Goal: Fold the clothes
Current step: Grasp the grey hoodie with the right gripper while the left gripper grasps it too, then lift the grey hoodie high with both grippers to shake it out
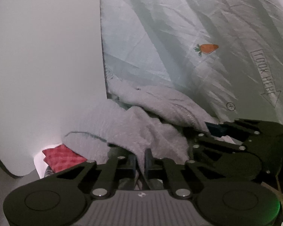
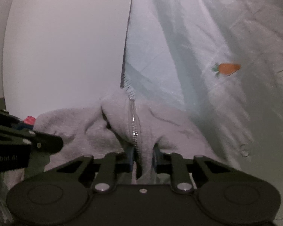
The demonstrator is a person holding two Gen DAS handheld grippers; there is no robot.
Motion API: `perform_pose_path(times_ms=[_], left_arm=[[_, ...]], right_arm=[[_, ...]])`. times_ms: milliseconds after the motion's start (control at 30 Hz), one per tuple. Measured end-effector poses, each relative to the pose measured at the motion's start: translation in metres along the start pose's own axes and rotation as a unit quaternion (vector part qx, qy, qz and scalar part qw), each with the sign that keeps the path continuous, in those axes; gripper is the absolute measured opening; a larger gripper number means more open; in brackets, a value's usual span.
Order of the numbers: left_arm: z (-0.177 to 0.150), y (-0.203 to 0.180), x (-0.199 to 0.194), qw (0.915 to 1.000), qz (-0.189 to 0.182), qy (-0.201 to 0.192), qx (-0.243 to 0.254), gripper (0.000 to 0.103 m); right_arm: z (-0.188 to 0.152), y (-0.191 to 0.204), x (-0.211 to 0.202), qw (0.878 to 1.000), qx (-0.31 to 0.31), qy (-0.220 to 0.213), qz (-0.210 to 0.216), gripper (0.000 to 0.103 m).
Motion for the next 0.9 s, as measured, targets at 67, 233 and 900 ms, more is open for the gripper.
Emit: perform_pose_path(times_ms=[67, 233, 900], left_arm=[[0.0, 0.0, -0.011, 0.9999, -0.001, -0.013, 0.001, 0.007], [0.006, -0.008, -0.05, 0.9986, -0.007, -0.053, 0.004, 0.005], [0.0, -0.046, -0.249, 0.9767, -0.047, -0.208, 0.022, 0.002]], right_arm=[[0.0, 0.0, -0.015, 1.0, 0.0, -0.016, -0.018, 0.016], [0.003, -0.002, -0.075, 0.995, 0.013, -0.07, -0.064, 0.015], [0.009, 0.027, -0.303, 0.963, 0.071, -0.2, -0.164, 0.014]])
Point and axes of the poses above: each gripper's, at about its wrist camera, not at the fingertips, and x roughly the way its jaws point, y to its left, z to its top, the point moved 2 cm from there along x, roughly the way its jaws point, and after that the axes turned 2 degrees about y, right-handed, at the moved point
